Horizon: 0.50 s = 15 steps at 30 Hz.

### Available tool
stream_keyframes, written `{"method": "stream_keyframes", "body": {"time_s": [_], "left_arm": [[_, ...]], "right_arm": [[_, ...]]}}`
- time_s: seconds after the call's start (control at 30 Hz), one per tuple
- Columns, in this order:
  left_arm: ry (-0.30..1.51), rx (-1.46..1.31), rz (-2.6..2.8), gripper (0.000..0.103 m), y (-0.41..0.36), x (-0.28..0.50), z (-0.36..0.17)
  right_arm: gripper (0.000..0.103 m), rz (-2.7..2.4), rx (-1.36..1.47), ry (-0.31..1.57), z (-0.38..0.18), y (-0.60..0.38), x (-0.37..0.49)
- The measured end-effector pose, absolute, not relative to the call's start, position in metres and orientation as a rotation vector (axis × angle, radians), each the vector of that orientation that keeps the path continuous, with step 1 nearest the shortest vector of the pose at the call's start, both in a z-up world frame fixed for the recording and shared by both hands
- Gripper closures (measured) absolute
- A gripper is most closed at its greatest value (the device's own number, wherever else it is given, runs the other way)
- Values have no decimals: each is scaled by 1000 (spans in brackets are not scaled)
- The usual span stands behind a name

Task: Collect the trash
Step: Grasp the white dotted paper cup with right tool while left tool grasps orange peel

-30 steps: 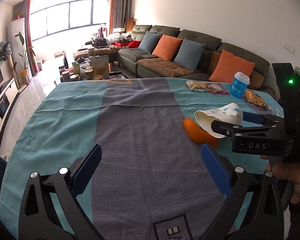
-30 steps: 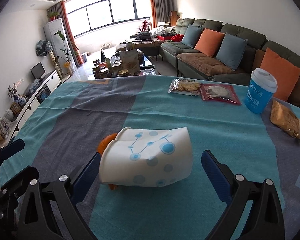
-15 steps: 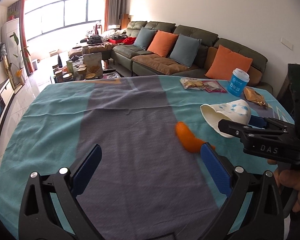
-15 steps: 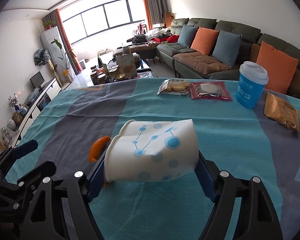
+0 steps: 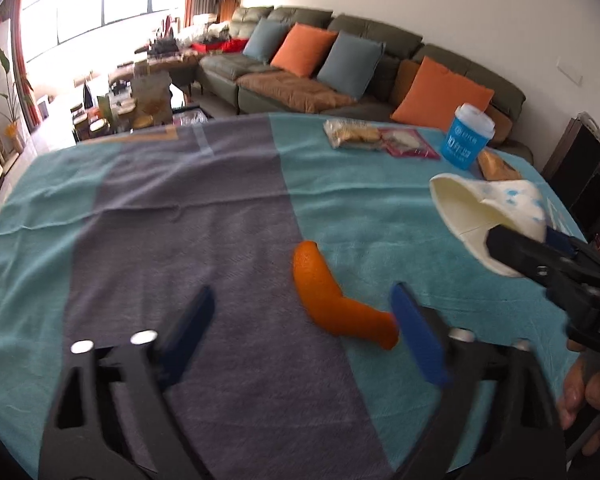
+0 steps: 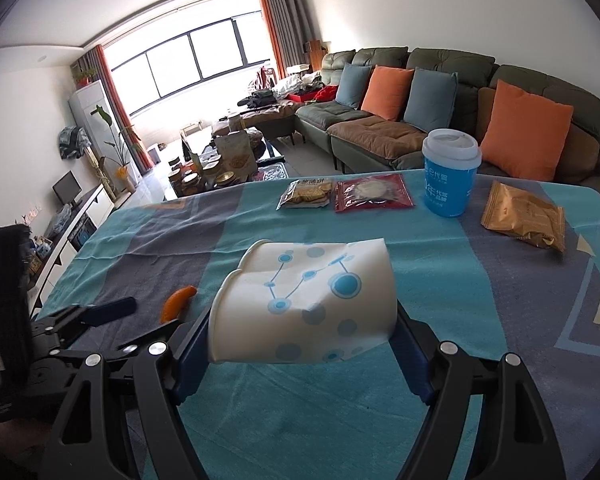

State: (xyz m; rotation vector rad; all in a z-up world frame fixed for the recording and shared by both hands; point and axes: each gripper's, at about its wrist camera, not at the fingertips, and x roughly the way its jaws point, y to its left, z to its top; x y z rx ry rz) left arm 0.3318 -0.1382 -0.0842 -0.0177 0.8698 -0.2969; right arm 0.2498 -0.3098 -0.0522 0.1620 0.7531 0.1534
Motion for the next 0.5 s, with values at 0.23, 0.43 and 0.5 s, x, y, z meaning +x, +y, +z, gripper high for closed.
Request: {"method": "stream_keyframes", "body": {"time_s": [0.23, 0.43, 0.5], "left_arm": [[893, -14, -337, 60, -147, 336, -91], [899, -11, -380, 81, -149, 331, -92], [897, -12, -384, 84, -149, 329, -91]], "right_arm": [[27, 170, 177, 738, -49, -313, 245], [27, 178, 184, 728, -46, -311, 241], [27, 182, 183, 725, -44, -309, 239]]}}
